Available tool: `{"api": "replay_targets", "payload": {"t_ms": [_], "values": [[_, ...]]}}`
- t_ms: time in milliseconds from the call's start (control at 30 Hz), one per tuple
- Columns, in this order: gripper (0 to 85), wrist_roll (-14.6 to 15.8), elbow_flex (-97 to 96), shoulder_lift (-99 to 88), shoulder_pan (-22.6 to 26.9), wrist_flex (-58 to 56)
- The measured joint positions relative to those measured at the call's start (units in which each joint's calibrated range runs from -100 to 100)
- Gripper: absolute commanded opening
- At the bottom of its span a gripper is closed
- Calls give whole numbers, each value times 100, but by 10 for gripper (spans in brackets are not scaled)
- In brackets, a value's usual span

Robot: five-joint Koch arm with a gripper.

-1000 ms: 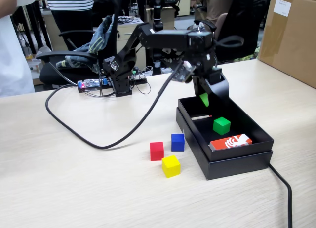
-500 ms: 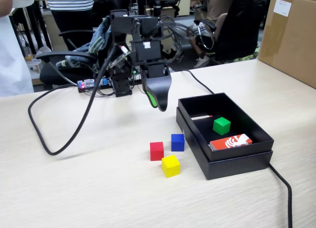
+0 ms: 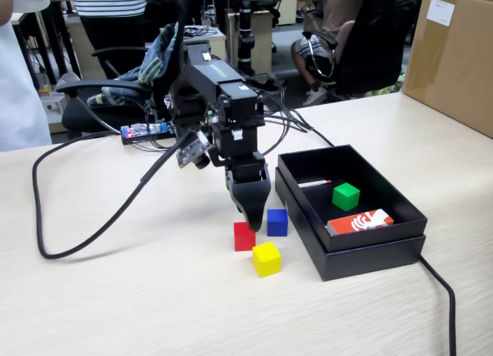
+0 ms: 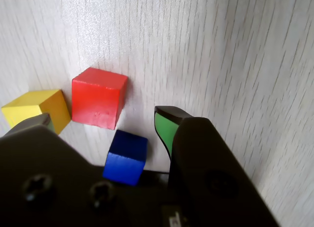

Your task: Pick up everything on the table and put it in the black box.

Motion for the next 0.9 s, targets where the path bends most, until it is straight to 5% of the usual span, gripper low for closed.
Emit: {"api": "replay_targets", "payload": {"t_ms": [167,300,500,600,900], "values": [[419,0,100,311,-78,0],[246,0,493,686,-107,0],[241,44,694,1100,-117,0],[92,63,703,1139,-122,0],[92,93,666,-427,-132,-15]]}}
